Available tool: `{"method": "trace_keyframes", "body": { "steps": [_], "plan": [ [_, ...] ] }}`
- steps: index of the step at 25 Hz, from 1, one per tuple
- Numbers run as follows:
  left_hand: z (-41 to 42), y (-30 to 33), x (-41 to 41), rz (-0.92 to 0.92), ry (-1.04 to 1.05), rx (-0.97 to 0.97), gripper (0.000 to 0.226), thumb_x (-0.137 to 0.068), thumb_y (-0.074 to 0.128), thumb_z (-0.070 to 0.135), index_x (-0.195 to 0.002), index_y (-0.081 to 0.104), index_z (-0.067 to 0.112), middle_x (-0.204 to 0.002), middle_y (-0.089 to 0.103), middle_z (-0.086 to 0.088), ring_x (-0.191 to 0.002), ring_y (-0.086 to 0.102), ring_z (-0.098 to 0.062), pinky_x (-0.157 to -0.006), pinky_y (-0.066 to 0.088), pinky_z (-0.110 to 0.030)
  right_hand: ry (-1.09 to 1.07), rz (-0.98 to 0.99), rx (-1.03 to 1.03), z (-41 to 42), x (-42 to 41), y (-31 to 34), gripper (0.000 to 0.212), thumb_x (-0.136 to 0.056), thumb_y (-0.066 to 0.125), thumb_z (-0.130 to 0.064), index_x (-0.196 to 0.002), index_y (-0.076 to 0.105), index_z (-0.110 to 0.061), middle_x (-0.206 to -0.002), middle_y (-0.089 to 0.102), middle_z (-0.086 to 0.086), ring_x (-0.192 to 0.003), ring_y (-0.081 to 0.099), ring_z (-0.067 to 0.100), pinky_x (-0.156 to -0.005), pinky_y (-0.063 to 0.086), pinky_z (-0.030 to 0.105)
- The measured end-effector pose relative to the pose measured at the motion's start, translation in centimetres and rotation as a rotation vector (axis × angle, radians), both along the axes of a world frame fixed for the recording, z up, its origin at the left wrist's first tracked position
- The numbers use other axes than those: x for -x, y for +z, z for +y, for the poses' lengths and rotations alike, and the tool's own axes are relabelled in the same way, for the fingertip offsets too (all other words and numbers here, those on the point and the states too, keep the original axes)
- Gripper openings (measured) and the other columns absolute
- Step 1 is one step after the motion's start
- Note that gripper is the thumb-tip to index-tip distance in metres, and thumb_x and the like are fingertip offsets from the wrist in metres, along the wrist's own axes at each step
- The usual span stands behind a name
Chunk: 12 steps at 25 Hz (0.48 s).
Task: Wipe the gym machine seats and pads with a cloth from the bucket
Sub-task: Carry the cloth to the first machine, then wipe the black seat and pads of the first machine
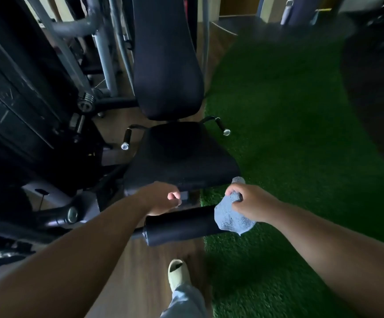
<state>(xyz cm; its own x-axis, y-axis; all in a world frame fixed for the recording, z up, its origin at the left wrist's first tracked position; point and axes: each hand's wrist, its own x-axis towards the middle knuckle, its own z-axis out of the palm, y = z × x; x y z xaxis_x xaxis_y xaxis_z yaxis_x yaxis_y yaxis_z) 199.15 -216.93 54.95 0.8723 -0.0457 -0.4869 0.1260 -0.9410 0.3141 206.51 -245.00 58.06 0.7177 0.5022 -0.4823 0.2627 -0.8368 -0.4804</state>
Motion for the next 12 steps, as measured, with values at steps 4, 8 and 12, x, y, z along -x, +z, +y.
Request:
{"method": "trace_keyframes", "body": {
  "steps": [4,8,12],
  "plan": [
    [4.6,-1.5,-5.3,0.064,0.046,-0.010,0.027,-0.094,0.050,0.051,-0.113,0.064,0.038,-0.113,0.065,0.018,-0.100,0.058,-0.008,-0.091,0.049,-0.034,0.035,0.019,-0.003,4.3,-5.7,-0.8,0.033,-0.092,0.050,-0.018,-0.120,0.056,-0.035,-0.066,0.054,-0.005,-0.043,0.039,0.008,-0.041,0.028,0.023],
    [7.2,-2.6,-10.9,0.067,0.096,-0.004,0.027,-0.095,0.052,0.049,-0.115,0.064,0.035,-0.113,0.067,0.017,-0.101,0.059,-0.008,-0.091,0.048,-0.033,0.099,-0.069,0.002,7.2,-12.2,-0.5,0.038,-0.094,0.049,-0.016,-0.128,0.055,-0.031,-0.063,0.050,-0.007,-0.042,0.040,0.005,-0.043,0.029,0.023],
    [7.3,-4.4,-15.3,0.042,0.208,0.004,0.029,-0.096,0.052,0.051,-0.117,0.063,0.036,-0.114,0.066,0.015,-0.101,0.060,-0.010,-0.091,0.049,-0.036,0.248,-0.353,0.108,8.8,-18.9,0.1,0.051,-0.099,0.046,-0.018,-0.148,0.037,-0.032,-0.063,0.040,-0.009,-0.049,0.041,0.008,-0.047,0.029,0.025]
  ]
}}
